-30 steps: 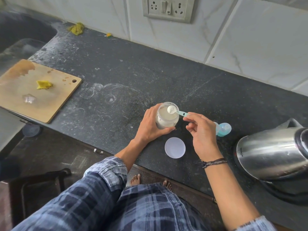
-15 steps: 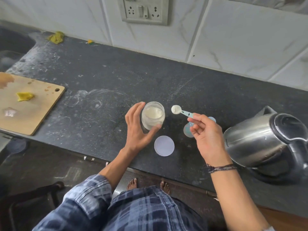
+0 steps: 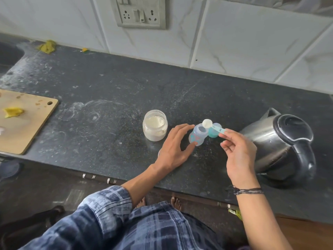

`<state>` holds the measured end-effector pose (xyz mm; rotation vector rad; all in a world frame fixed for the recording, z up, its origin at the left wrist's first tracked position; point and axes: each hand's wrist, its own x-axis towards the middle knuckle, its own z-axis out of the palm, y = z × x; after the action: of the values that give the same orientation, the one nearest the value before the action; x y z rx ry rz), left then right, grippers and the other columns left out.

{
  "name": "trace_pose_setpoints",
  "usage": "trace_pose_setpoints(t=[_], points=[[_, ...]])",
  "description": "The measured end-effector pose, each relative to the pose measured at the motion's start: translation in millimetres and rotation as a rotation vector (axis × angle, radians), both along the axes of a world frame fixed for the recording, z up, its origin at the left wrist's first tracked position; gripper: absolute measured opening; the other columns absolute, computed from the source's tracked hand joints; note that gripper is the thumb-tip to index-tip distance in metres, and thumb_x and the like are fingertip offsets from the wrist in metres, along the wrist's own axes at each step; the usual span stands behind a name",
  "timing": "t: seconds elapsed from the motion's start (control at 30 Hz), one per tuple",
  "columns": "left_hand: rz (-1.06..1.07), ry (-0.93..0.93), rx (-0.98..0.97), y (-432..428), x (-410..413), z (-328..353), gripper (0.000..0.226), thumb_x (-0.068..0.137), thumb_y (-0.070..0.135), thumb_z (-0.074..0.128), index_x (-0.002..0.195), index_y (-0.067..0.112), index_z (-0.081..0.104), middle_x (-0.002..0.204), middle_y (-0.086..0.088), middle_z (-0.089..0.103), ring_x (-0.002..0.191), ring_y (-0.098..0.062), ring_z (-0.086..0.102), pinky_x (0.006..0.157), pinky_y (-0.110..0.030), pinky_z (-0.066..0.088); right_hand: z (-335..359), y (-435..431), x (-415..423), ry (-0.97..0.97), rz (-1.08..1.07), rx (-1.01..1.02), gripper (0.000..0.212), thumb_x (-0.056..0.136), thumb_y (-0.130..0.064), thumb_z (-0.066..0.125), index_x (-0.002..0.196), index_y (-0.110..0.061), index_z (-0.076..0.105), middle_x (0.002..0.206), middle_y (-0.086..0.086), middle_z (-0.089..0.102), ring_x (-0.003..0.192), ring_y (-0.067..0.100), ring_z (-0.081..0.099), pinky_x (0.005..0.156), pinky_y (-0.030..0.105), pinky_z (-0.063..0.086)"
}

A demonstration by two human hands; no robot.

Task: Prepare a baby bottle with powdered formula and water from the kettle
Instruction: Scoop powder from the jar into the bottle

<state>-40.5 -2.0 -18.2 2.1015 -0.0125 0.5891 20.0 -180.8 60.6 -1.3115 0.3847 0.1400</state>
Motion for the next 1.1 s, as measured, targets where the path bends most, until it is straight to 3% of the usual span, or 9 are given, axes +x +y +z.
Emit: trace_pose_setpoints(t=[0.23, 0.43, 0.63, 0.73, 0.83, 0.93, 1.1], points=[[0.024, 0.308, -0.190, -16, 26, 1, 0.090, 0.082, 0.032, 0.085, 0.155, 0.018, 0.034, 0.155, 0.000, 0.037, 0.143, -0.015, 0.037, 0.118, -0.039, 0.035, -8, -2, 6, -0.142, -0.010, -0.183, 0.017, 0.086, 0.002, 0.074, 0.083, -0.014, 0.081, 0.080, 0.005, 0.080, 0.062, 0.010, 0.063, 0.063, 0.020, 0.053], [-0.012, 0.412, -0.236, -15, 46, 6, 0.081, 0.080, 0.031, 0.086, 0.149, 0.021, 0.044, 0.148, 0.003, 0.050, 0.134, -0.015, 0.047, 0.116, -0.040, 0.039, -15, 0, 7, -0.265, 0.043, -0.335, 0.015, 0.085, -0.005, 0.077, 0.085, -0.020, 0.080, 0.083, -0.004, 0.080, 0.061, 0.006, 0.065, 0.062, 0.019, 0.054], [-0.023, 0.425, -0.233, -17, 49, 6, 0.068, 0.079, 0.031, 0.087, 0.138, 0.025, 0.054, 0.137, 0.006, 0.058, 0.124, -0.011, 0.051, 0.108, -0.038, 0.044, -18, 3, 4, -0.387, 0.082, -0.564, 0.017, 0.086, -0.020, 0.073, 0.083, -0.036, 0.076, 0.079, -0.017, 0.077, 0.068, 0.013, 0.069, 0.068, 0.031, 0.056], [-0.016, 0.413, -0.241, -18, 49, 5, 0.063, 0.079, 0.033, 0.086, 0.134, 0.028, 0.057, 0.130, 0.010, 0.061, 0.119, -0.010, 0.053, 0.104, -0.038, 0.046, -21, 3, 0, -0.461, 0.098, -0.669, 0.009, 0.089, -0.018, 0.073, 0.090, -0.024, 0.079, 0.078, -0.014, 0.076, 0.070, 0.010, 0.068, 0.069, 0.033, 0.055], [-0.005, 0.411, -0.240, -19, 50, 5, 0.063, 0.078, 0.033, 0.087, 0.133, 0.027, 0.058, 0.130, 0.010, 0.061, 0.119, -0.009, 0.053, 0.104, -0.038, 0.047, -21, 4, -2, -0.604, 0.117, -0.782, 0.008, 0.090, -0.008, 0.073, 0.094, -0.012, 0.078, 0.082, -0.005, 0.075, 0.070, 0.004, 0.064, 0.066, 0.020, 0.051], [-0.008, 0.403, -0.251, -19, 50, 4, 0.062, 0.078, 0.034, 0.087, 0.132, 0.027, 0.059, 0.129, 0.011, 0.062, 0.119, -0.009, 0.054, 0.105, -0.038, 0.047, -22, 7, -5, -0.751, 0.130, -0.925, 0.012, 0.086, 0.003, 0.076, 0.094, -0.006, 0.077, 0.081, 0.002, 0.073, 0.063, 0.010, 0.058, 0.064, 0.009, 0.043], [-0.008, 0.386, -0.249, -18, 50, 3, 0.060, 0.079, 0.036, 0.087, 0.131, 0.025, 0.061, 0.129, 0.011, 0.063, 0.119, -0.007, 0.054, 0.104, -0.035, 0.047, -29, 7, -6, -0.937, 0.182, -1.095, 0.018, 0.084, 0.006, 0.079, 0.099, -0.003, 0.077, 0.083, 0.007, 0.071, 0.062, 0.025, 0.062, 0.061, 0.041, 0.056]])
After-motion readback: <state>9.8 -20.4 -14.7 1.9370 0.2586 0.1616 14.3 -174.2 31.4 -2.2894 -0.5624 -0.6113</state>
